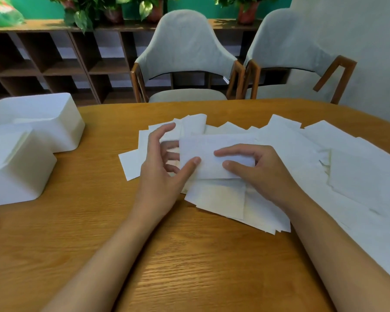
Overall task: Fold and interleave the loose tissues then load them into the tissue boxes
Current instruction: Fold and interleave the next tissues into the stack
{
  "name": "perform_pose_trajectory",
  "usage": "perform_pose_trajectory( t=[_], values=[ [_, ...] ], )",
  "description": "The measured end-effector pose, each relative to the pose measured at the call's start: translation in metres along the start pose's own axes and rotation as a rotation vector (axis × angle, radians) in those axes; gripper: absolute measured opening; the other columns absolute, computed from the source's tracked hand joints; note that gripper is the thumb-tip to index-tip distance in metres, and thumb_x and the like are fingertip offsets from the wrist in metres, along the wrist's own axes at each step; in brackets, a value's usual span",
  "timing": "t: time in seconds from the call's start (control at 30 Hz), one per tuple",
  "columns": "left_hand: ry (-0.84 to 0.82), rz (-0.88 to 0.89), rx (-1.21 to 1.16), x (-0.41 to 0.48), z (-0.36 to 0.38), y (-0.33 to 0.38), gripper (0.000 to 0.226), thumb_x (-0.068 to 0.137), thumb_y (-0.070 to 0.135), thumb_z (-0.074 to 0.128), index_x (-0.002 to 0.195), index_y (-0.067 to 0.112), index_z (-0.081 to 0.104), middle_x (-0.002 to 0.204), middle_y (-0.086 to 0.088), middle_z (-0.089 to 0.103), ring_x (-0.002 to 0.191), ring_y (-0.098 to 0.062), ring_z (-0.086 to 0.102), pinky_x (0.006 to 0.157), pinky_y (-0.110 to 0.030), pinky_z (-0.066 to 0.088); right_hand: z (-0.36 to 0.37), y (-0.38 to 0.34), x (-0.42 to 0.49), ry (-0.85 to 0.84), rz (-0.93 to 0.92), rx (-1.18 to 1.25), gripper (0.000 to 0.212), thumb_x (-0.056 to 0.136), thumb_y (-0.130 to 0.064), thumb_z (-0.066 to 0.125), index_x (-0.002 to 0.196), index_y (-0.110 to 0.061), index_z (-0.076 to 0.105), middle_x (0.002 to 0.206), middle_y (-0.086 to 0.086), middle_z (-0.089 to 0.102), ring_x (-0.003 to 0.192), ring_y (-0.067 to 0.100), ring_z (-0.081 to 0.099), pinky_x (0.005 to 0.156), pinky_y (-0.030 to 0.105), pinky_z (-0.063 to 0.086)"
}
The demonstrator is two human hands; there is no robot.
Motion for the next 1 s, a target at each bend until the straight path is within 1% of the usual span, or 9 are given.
perform_pose_trajectory(
  t=[0.07, 0.17, 0.23, 0.3, 0.4, 0.57, 0.77, 0.87, 1.0],
  values=[
    [-0.066, 0.17, 0.25, -0.003, 0.003, -0.003, 0.057, 0.085, 0.034, 0.085, 0.13, 0.03, 0.051, 0.122, 0.012, 0.056, 0.106, -0.013, 0.06, 0.082, -0.019, 0.05, -0.011, 0.006, 0.002, 0.069, 0.038, -0.018, 0.025, 0.092, -0.021, 0.072, 0.111, -0.038, 0.075, 0.114, -0.035, 0.062, 0.108, -0.023, 0.049, 0.082, -0.006, 0.036],
    [-0.286, 0.345, 0.41, -0.009, 0.011, -0.005, 0.033, 0.083, 0.047, 0.083, 0.106, 0.028, 0.071, 0.121, 0.013, 0.057, 0.117, -0.009, 0.055, 0.092, -0.019, 0.045, -0.024, 0.016, 0.001, 0.162, 0.1, -0.026, 0.027, 0.09, -0.021, 0.075, 0.108, -0.04, 0.074, 0.108, -0.04, 0.057, 0.1, -0.028, 0.048, 0.082, -0.001, 0.04],
    [-0.399, 0.357, 0.496, -0.012, 0.017, -0.008, 0.042, 0.08, 0.065, 0.076, 0.106, 0.032, 0.073, 0.125, 0.016, 0.06, 0.123, -0.004, 0.052, 0.1, -0.027, 0.043, -0.027, 0.02, -0.002, 0.199, 0.113, -0.039, 0.023, 0.091, -0.024, 0.074, 0.109, -0.038, 0.075, 0.108, -0.038, 0.059, 0.1, -0.027, 0.049, 0.087, 0.004, 0.04],
    [-0.439, 0.317, 0.644, -0.013, 0.024, -0.006, 0.058, 0.076, 0.084, 0.064, 0.11, 0.038, 0.071, 0.132, 0.02, 0.059, 0.129, -0.001, 0.047, 0.11, -0.037, 0.035, -0.025, 0.022, -0.005, 0.24, 0.098, -0.05, 0.02, 0.094, -0.026, 0.07, 0.111, -0.037, 0.075, 0.111, -0.034, 0.062, 0.103, -0.025, 0.051, 0.091, 0.005, 0.04],
    [-0.419, 0.247, 0.772, -0.011, 0.034, 0.001, 0.074, 0.068, 0.098, 0.051, 0.114, 0.04, 0.065, 0.133, 0.022, 0.058, 0.131, -0.002, 0.047, 0.118, -0.043, 0.022, -0.021, 0.025, -0.004, 0.27, 0.09, -0.044, 0.023, 0.097, -0.023, 0.066, 0.111, -0.039, 0.073, 0.113, -0.032, 0.064, 0.107, -0.023, 0.052, 0.088, -0.002, 0.038],
    [-0.39, 0.169, 0.88, -0.012, 0.04, 0.003, 0.078, 0.065, 0.101, 0.048, 0.109, 0.036, 0.055, 0.124, 0.017, 0.05, 0.125, -0.008, 0.048, 0.123, -0.051, 0.019, -0.011, 0.024, -0.003, 0.261, 0.065, -0.043, 0.026, 0.097, -0.019, 0.066, 0.11, -0.04, 0.072, 0.113, -0.032, 0.065, 0.11, -0.018, 0.054, 0.089, -0.004, 0.036],
    [-0.417, 0.114, 0.793, -0.018, 0.038, 0.002, 0.047, 0.077, 0.08, 0.059, 0.1, 0.04, 0.051, 0.127, 0.013, 0.039, 0.127, -0.011, 0.041, 0.123, -0.05, 0.021, -0.008, 0.021, -0.003, 0.275, 0.078, -0.099, 0.024, 0.098, -0.022, 0.065, 0.111, -0.041, 0.072, 0.119, -0.025, 0.066, 0.11, -0.011, 0.057, 0.091, 0.0, 0.035],
    [-0.425, 0.096, 0.776, -0.023, 0.038, 0.004, 0.04, 0.081, 0.075, 0.061, 0.097, 0.039, 0.054, 0.13, 0.013, 0.037, 0.129, -0.009, 0.038, 0.124, -0.05, 0.015, -0.007, 0.02, -0.004, 0.274, 0.085, -0.106, 0.024, 0.098, -0.022, 0.064, 0.111, -0.041, 0.072, 0.117, -0.028, 0.064, 0.106, -0.018, 0.054, 0.086, -0.005, 0.032],
    [-0.461, 0.058, 0.795, -0.026, 0.028, 0.008, 0.039, 0.08, 0.074, 0.064, 0.097, 0.04, 0.056, 0.13, 0.017, 0.035, 0.132, -0.004, 0.036, 0.126, -0.051, 0.001, -0.01, 0.019, -0.006, 0.303, 0.082, -0.077, 0.026, 0.097, -0.017, 0.063, 0.114, -0.033, 0.075, 0.119, -0.022, 0.068, 0.108, -0.016, 0.054, 0.09, -0.005, 0.033]
  ],
)
Point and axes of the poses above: each hand's wrist, its own x-axis towards the middle knuckle, its own z-axis out of the palm, y = z × x, the point moved 1 cm from there along x, towards the middle knuckle
